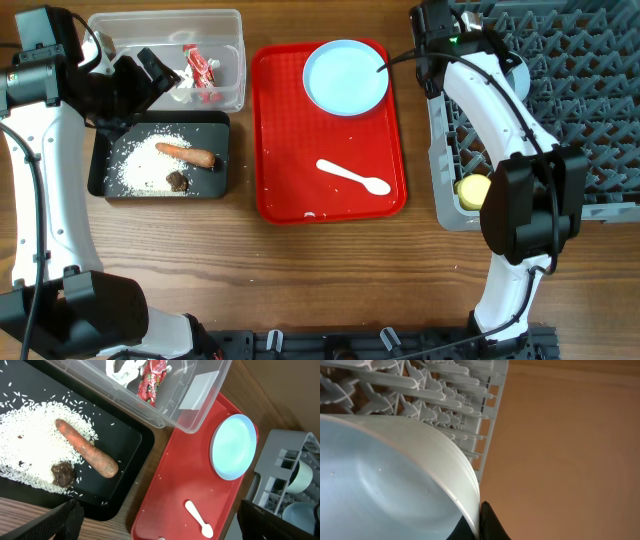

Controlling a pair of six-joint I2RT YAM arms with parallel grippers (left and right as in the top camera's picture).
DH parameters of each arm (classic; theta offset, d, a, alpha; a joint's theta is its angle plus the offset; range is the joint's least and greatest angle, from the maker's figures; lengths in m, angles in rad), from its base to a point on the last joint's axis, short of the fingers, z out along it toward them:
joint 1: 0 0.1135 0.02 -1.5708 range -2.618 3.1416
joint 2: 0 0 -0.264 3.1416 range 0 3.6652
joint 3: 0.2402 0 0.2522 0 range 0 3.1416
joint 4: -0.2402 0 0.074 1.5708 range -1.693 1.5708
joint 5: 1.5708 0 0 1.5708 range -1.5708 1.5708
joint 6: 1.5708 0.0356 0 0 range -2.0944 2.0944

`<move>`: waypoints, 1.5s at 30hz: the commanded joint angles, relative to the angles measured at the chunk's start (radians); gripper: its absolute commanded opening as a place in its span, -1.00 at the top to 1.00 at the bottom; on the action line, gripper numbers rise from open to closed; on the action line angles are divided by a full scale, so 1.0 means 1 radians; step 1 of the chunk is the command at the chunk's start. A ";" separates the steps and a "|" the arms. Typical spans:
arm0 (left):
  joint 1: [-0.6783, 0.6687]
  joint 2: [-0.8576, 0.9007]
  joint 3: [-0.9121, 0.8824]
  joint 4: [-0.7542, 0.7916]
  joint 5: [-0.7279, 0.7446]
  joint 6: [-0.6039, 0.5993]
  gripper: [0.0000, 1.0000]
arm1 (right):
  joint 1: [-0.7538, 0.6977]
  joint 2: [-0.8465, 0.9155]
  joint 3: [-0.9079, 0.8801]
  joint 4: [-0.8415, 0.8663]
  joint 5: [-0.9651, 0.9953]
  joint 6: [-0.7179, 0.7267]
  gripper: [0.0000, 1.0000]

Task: Sort waste into correct bins and load items into the dishwasher rack
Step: 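Grasp the light-blue plate edge on the red tray with the right gripper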

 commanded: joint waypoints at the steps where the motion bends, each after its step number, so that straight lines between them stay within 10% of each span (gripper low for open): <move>1: 0.002 0.000 0.003 0.000 0.002 -0.009 -1.00 | 0.004 0.016 -0.003 -0.006 -0.043 0.058 0.91; 11: 0.002 0.000 0.003 0.000 0.002 -0.009 -1.00 | 0.046 0.016 -0.003 -0.133 -0.163 0.126 0.90; 19: 0.002 0.000 0.003 0.000 0.002 -0.009 -1.00 | 0.161 0.016 -0.003 -0.163 -0.171 0.119 -0.09; 26: 0.002 0.000 0.003 0.000 0.002 -0.009 -1.00 | 0.237 0.016 0.002 -0.166 -0.171 0.120 -0.31; 28: 0.002 0.000 0.003 0.000 0.002 -0.010 -1.00 | 0.253 0.014 0.028 -0.143 -0.171 0.146 -0.95; 30: 0.002 0.000 0.003 0.000 0.002 -0.009 -1.00 | 0.260 0.006 0.070 -0.098 -0.199 0.196 -0.99; 39: 0.002 0.000 0.003 0.000 0.002 -0.009 -1.00 | 0.266 -0.041 0.158 0.103 -1.531 0.351 -0.99; 45: 0.002 0.000 0.003 0.000 0.002 -0.009 -1.00 | 0.263 0.064 0.158 0.053 -1.184 0.988 -0.99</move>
